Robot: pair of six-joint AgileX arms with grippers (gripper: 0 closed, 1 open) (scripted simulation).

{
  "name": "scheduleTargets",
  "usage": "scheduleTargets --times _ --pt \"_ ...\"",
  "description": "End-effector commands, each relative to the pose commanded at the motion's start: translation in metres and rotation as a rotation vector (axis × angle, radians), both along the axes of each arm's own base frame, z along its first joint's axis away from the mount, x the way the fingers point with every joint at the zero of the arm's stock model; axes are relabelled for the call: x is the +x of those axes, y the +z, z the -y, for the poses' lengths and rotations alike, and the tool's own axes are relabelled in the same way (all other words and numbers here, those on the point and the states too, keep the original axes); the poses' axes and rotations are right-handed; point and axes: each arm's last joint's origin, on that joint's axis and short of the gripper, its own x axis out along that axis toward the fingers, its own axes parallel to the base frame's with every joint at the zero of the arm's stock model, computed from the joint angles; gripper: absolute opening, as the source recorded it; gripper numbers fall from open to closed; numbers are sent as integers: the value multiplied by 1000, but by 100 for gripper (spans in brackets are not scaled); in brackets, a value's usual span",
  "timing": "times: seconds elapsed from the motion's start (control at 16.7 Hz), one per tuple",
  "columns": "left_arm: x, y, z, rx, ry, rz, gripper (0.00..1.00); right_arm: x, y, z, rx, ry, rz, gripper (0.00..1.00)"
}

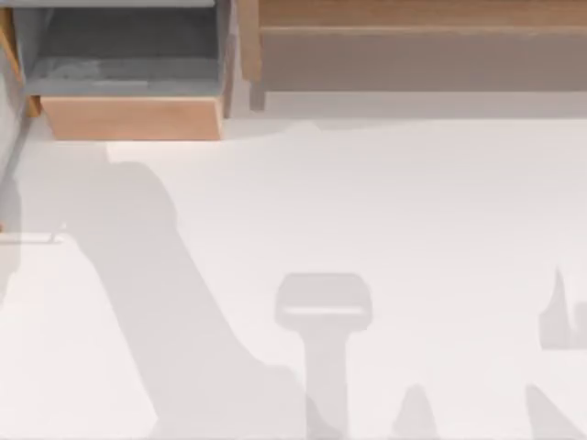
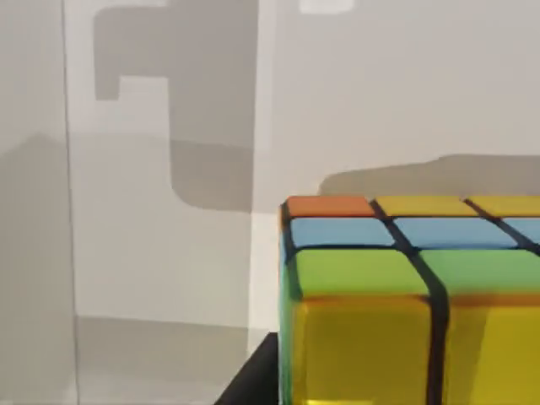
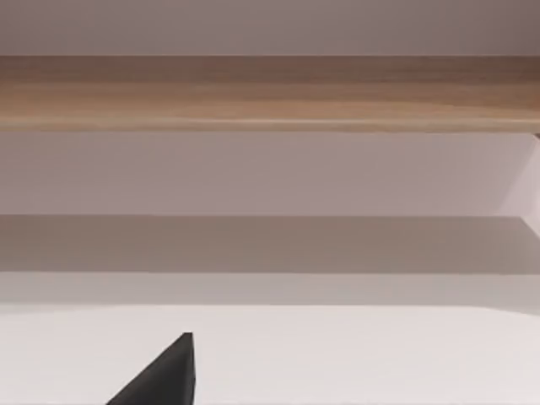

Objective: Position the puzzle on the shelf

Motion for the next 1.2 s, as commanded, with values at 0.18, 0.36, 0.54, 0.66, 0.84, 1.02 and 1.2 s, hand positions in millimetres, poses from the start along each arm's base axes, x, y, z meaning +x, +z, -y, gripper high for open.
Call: scheduleTargets --times 0.18,0.36,0.54,0.66,0.84,1.02,1.2 --pt "2 10 0 -22 -72 2 0 0 0 0 0 0 0 100" --pt "5 15 -3 -59 -183 12 0 0 0 0 0 0 0 100" --pt "5 16 -8 -90 -237 20 0 0 0 0 0 0 0 100" --pt "5 16 -8 -90 -237 20 0 0 0 0 0 0 0 100" --pt "6 16 -5 -87 -241 21 0 0 0 0 0 0 0 100" --pt "-2 27 -5 -64 -227 10 0 0 0 0 0 0 0 100" --pt "-15 61 16 10 -231 22 0 0 0 0 0 0 0 100"
